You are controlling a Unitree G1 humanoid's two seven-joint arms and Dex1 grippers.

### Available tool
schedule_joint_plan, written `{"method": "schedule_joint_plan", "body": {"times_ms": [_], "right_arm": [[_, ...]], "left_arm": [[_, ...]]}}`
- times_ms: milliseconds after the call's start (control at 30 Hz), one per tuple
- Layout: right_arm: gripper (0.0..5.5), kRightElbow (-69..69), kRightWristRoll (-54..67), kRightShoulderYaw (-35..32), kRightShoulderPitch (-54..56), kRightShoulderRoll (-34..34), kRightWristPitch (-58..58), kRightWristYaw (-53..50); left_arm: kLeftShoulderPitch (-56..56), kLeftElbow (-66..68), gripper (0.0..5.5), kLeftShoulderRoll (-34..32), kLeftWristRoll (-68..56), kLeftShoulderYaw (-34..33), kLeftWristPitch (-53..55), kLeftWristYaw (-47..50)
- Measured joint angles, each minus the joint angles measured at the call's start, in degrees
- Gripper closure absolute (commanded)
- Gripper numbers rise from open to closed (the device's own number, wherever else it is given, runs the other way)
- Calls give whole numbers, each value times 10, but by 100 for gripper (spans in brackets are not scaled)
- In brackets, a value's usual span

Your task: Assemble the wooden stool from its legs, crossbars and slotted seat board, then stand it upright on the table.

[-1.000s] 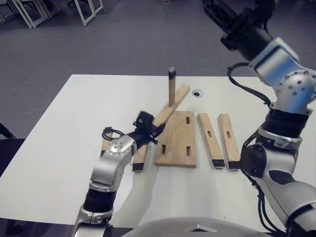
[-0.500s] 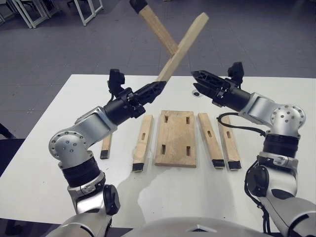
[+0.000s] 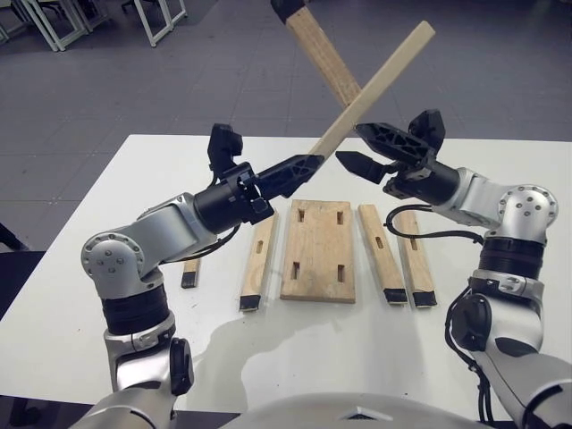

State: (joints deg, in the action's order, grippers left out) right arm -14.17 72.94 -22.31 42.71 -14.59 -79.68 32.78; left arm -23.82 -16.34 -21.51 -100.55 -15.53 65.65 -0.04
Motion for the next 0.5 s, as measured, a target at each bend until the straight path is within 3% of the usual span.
{"method": "schedule_joint_plan", "body": {"times_ms": [133, 500], "right_arm": [[0, -1, 6, -1, 22, 8, 13, -8], [201, -8, 16, 2, 29, 11, 19, -16]], "left_arm": [[18, -17, 346, -8, -16, 31, -33, 15], [25, -26, 346, -45, -33, 69, -78, 18]]}}
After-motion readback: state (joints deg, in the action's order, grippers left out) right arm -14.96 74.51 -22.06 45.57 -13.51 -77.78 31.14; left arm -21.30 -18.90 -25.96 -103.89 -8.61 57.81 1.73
